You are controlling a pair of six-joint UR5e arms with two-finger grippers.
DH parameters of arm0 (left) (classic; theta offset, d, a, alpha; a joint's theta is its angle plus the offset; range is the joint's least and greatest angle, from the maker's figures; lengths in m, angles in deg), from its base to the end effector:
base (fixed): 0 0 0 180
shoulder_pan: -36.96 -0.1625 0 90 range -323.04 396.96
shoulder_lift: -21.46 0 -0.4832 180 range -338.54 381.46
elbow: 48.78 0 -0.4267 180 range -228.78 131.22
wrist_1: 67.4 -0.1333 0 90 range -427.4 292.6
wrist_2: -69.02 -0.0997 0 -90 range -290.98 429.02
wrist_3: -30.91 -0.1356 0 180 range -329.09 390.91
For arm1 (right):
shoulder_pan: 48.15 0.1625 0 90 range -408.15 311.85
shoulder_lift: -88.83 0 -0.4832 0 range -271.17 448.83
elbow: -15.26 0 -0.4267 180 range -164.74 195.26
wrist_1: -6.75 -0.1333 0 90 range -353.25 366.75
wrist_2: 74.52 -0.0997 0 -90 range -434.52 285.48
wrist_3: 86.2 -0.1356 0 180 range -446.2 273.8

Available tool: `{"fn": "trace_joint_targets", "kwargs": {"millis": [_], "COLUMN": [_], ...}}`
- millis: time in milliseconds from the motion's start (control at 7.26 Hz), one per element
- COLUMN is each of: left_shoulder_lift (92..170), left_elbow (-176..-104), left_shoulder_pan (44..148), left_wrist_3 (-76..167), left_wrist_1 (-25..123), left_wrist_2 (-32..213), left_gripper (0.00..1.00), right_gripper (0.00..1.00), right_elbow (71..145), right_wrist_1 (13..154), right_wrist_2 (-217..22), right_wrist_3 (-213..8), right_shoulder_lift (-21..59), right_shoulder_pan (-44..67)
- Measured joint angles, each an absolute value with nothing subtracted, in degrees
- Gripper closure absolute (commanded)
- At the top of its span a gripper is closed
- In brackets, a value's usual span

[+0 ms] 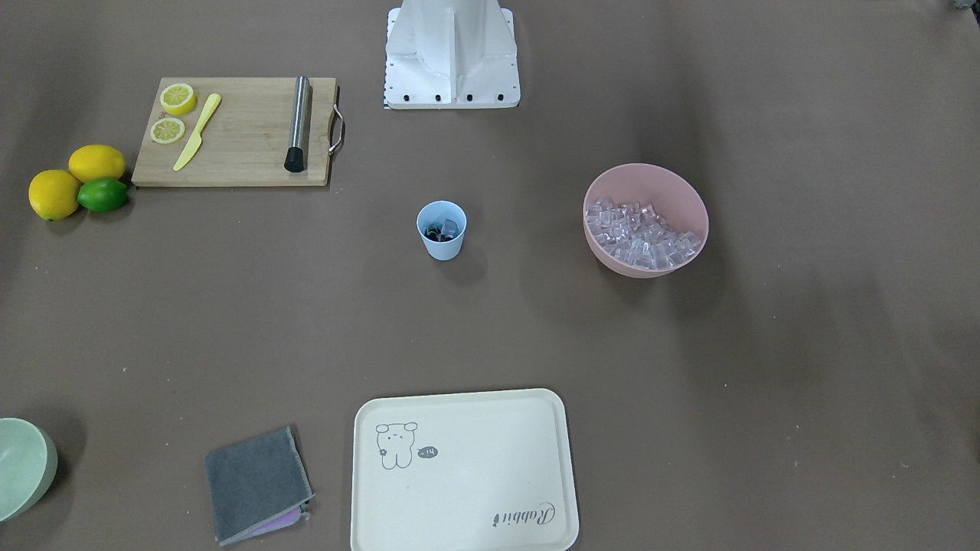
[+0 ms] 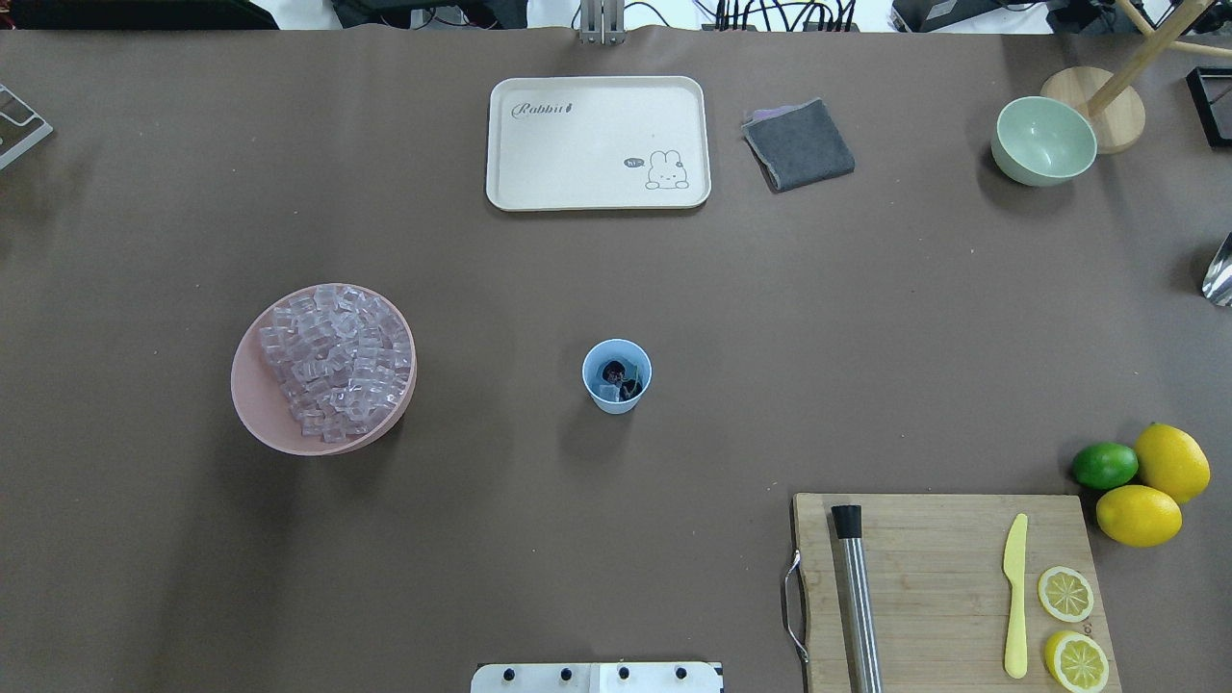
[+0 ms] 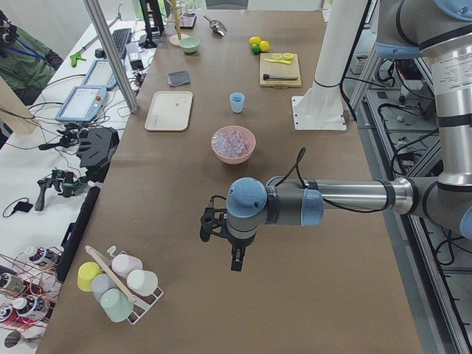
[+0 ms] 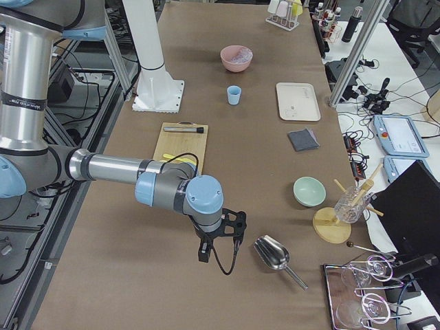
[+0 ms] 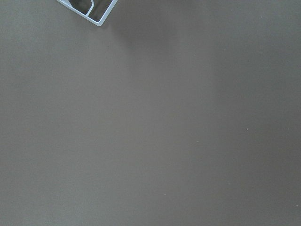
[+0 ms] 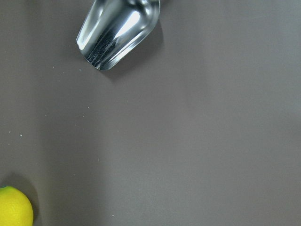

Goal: Put ice and cherries in cup

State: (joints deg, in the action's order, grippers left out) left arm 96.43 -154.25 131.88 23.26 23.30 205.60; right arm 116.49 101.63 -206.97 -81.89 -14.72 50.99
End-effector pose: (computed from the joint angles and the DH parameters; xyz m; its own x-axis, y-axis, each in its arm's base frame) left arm -0.0692 -0.3984 0.7171 0.6914 0.0884 -0.7171 -0.0063 0.9932 0.1164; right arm 0.1047 -0.3878 0.7613 0.7249 0.1265 0.6771 -0.1034 0.9918 -0.0747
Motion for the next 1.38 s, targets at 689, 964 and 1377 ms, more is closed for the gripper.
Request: {"fn": "trace_joint_targets", "kwargs": {"millis": [689,964,1377], "left_shoulder_lift": [96.43,96.43,96.43], "left_elbow": [-154.25,-154.25,-154.25], "left_shoulder_pan": [131.88,131.88,131.83], "left_wrist_3": [23.26,23.26,23.24], "left_wrist_1": [23.30,23.30,23.30], "left_wrist_2": [205.60,205.60,205.60], "left_gripper": [0.01,0.01,0.01], "right_gripper": [0.00,0.00,0.00], "right_elbow": [116.82,116.89,117.31], "right_wrist_1": [101.67,101.67,101.67], "right_wrist_2": [-207.19,-207.28,-207.34], "right_wrist_3": [-81.76,-81.74,-81.72], "right_shoulder_lift": [-15.22,-15.23,-15.29], "right_shoulder_pan": [50.84,50.81,50.81]}}
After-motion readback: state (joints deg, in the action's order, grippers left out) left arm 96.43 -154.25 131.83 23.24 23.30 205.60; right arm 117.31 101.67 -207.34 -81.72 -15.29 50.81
